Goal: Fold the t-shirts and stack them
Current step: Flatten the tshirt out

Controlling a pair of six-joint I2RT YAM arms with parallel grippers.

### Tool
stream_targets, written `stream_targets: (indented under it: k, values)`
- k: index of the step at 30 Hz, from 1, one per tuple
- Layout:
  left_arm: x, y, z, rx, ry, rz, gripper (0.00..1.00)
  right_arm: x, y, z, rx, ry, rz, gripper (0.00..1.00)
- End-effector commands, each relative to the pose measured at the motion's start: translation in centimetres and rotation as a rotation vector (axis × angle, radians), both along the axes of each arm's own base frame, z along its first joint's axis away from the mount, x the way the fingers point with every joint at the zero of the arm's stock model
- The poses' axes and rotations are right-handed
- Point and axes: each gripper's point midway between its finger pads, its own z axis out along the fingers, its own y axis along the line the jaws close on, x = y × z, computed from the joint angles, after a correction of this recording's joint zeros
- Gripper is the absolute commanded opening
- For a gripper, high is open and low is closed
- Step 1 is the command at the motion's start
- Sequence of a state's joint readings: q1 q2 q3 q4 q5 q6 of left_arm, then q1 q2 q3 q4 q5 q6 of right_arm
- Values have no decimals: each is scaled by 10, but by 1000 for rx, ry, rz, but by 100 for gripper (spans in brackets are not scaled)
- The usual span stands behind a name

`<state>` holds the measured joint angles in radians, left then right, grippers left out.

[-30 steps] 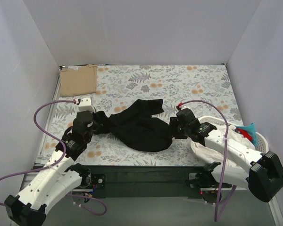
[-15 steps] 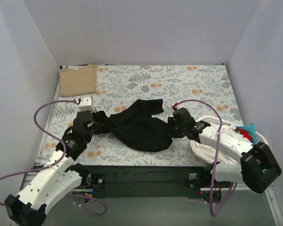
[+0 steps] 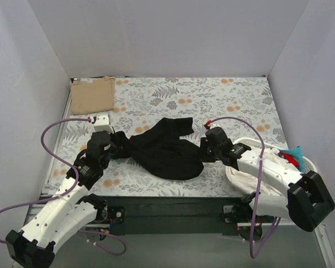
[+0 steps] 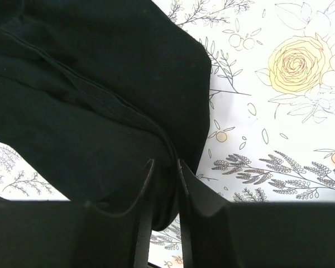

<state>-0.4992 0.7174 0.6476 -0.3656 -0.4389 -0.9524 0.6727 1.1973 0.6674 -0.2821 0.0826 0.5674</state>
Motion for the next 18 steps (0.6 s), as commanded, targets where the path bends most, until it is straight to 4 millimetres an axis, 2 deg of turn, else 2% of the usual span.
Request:
stream_targets:
  k: [1,4,8,10,13,18]
  values:
    - [1,0,0,9,-5,-6,0,13,9,23,38,-76,5,27]
    - [2,0,0,9,-4,-7,0,13,7,20,29,-69,5,24]
    - [1,0,0,9,-5,-6,0,15,3,21,13,-85,-8,13]
    - [2,1,0,10,-7,-2,0,18,0,24,-1,-98,-22,13]
    - [2,1,0,10,-6,0,0,19,-8,26,-29,-109,-43,17]
    - [2,1,0,10,-3,-4,0,20,-7,27,-37,-113,-24,28]
